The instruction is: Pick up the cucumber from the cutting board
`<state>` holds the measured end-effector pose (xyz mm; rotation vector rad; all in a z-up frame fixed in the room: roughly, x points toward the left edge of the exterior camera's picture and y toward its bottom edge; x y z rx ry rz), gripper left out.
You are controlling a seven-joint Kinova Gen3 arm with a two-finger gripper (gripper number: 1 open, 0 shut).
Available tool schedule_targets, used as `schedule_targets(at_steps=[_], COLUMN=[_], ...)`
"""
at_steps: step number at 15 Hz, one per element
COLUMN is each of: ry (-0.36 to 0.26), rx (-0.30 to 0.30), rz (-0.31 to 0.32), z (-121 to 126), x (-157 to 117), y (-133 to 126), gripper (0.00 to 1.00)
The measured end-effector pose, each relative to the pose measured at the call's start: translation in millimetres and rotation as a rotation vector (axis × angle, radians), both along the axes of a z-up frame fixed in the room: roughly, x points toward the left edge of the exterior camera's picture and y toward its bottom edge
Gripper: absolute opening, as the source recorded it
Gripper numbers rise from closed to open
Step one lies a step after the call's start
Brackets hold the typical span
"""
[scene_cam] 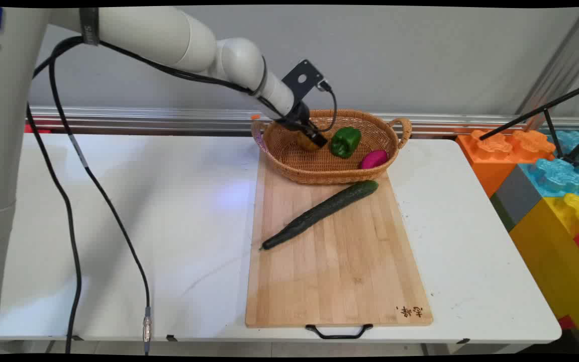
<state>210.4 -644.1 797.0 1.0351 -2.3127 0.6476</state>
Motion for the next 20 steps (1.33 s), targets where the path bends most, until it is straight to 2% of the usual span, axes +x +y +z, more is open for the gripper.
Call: schedule_targets(at_steps=[6,8,12,16,20], ry=[0.039,0.057,0.064,0.047,0.032], rx=[-0.050,-0.043,0.055,0.148,0.232], rz=[-0.054,-0.090,-0.152,-0.161,-0.139], z=[41,62,83,78,64], x=[-31,-43,-49,-40,-23], y=[14,33,86,122,152], gripper=[1.00,1.00,1.00,1.00,1.00])
